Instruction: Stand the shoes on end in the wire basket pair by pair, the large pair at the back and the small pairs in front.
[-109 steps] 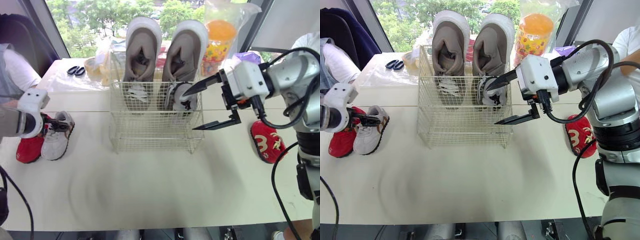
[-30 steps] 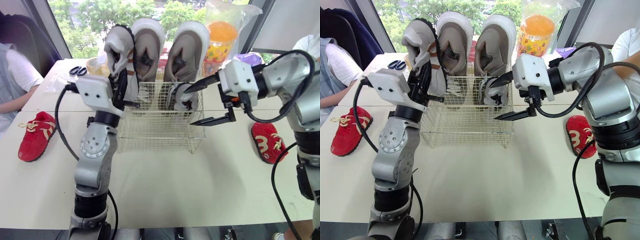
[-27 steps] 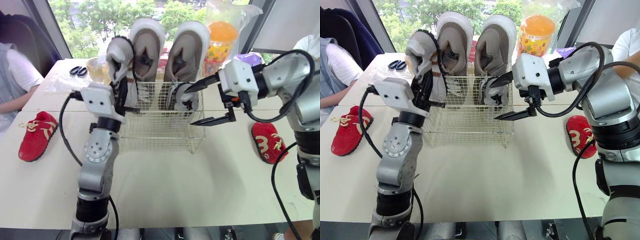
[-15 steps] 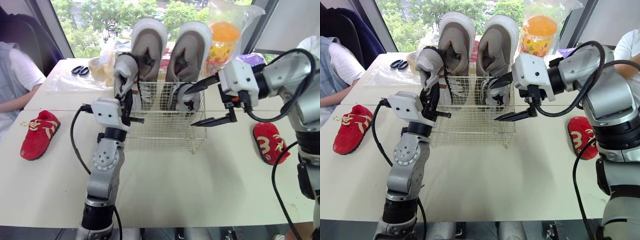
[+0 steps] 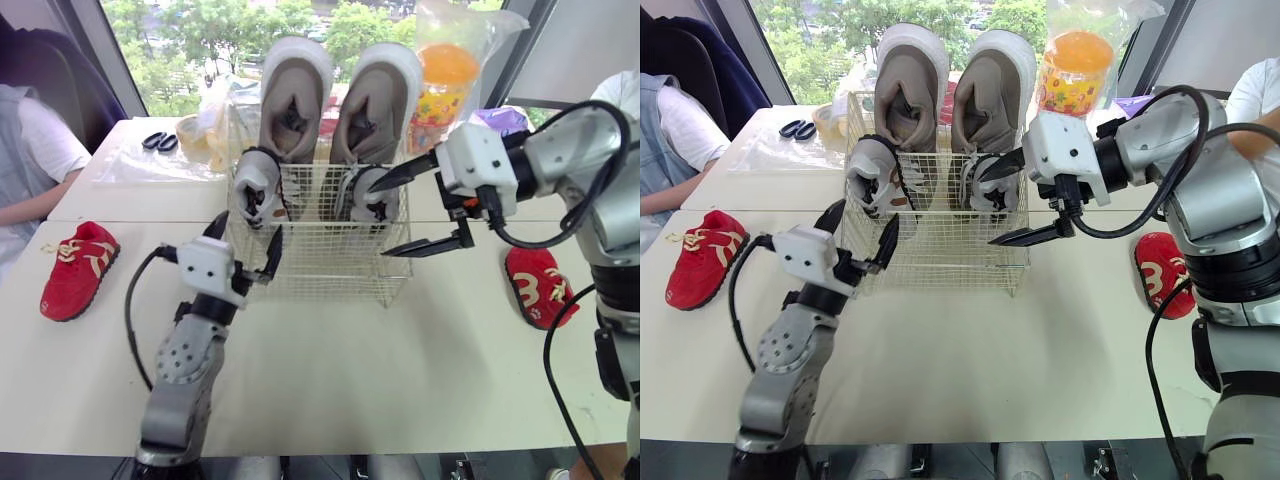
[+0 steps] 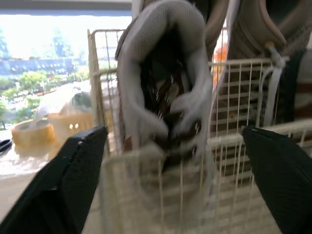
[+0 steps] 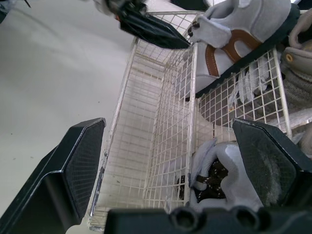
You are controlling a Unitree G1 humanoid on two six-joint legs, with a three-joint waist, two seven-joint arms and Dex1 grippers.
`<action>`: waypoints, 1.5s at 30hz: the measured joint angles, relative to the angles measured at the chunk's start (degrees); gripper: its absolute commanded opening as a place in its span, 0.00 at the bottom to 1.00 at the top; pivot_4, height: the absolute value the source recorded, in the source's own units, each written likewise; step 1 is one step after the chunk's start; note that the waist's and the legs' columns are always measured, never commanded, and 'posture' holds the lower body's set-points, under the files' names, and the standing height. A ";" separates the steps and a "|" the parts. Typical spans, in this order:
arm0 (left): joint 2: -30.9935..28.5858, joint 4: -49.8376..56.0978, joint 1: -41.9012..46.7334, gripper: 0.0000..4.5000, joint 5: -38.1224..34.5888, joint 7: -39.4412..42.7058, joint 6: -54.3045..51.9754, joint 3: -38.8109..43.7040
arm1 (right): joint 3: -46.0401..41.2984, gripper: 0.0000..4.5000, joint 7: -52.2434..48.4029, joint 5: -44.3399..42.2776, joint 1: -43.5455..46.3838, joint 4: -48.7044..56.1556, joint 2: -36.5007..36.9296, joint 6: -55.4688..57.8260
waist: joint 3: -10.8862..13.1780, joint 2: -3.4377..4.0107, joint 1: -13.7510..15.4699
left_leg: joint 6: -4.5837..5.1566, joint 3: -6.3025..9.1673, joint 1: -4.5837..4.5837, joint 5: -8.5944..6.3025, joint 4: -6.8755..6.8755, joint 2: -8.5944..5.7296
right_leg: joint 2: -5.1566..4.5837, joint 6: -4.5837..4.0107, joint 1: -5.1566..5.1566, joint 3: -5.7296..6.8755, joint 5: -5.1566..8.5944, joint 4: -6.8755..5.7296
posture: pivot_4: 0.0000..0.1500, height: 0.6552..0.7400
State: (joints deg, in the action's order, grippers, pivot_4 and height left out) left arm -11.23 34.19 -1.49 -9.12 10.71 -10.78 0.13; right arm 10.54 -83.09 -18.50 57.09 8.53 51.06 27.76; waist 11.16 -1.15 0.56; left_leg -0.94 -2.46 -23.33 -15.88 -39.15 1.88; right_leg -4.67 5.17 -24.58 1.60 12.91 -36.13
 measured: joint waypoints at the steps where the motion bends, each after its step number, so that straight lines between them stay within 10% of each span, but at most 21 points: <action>1: -1.36 1.58 -1.48 0.99 -1.07 0.93 -1.27 0.99 | -0.02 1.00 0.01 0.00 -0.55 0.00 0.02 -0.42 | 0.00 0.00 -0.01 | 0.00 0.00 0.00 0.00 0.00 0.00 | 0.00 -0.01 0.00 0.00 0.00 0.00 | 1.00 1.00; 7: -9.08 9.73 -4.20 0.99 -11.01 6.49 -8.77 7.06 | -0.93 1.00 1.16 0.00 -3.16 -0.13 0.35 -1.11 | 0.00 0.00 0.13 | 0.00 0.00 -0.01 0.00 -0.01 0.00 | -0.01 -0.03 -0.01 0.00 0.02 0.02 | 1.00 1.00; 18: -43.59 -2.96 17.21 0.99 -53.53 32.70 -33.87 22.56 | -16.50 1.00 13.97 -4.83 -9.67 1.61 6.85 13.70 | 0.02 0.10 -0.03 | 0.01 -0.06 -0.04 -0.01 0.03 -0.02 | 0.00 -0.18 -0.03 0.04 0.10 0.11 | 1.00 1.00; 33: -37.85 -15.28 37.94 0.99 -48.98 50.42 -33.24 6.75 | -23.93 1.00 36.03 2.60 -34.03 -7.51 13.43 32.28 | 0.02 0.10 -0.13 | 0.02 -0.12 -0.03 -0.01 0.05 -0.04 | 0.05 -0.13 -0.03 -0.08 0.11 0.06 | 1.00 1.00; 45: -35.51 -14.96 37.92 0.99 -46.35 50.56 -32.61 5.48 | -29.51 1.00 42.34 -0.42 -33.37 -11.92 9.88 47.97 | 0.01 0.10 -0.33 | 0.02 -0.08 -0.03 0.00 0.03 -0.04 | 0.09 -0.12 -0.04 -0.14 0.11 0.05 | 1.00 1.00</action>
State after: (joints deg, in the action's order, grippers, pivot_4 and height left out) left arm -46.75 19.23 36.42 -55.47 61.26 -43.39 5.61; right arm -18.97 -40.75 -18.92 23.72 -3.39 60.94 75.72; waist 11.17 -1.05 0.23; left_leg -0.92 -2.55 -23.36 -15.88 -39.11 1.84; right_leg -4.59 5.06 -24.62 1.46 13.02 -36.07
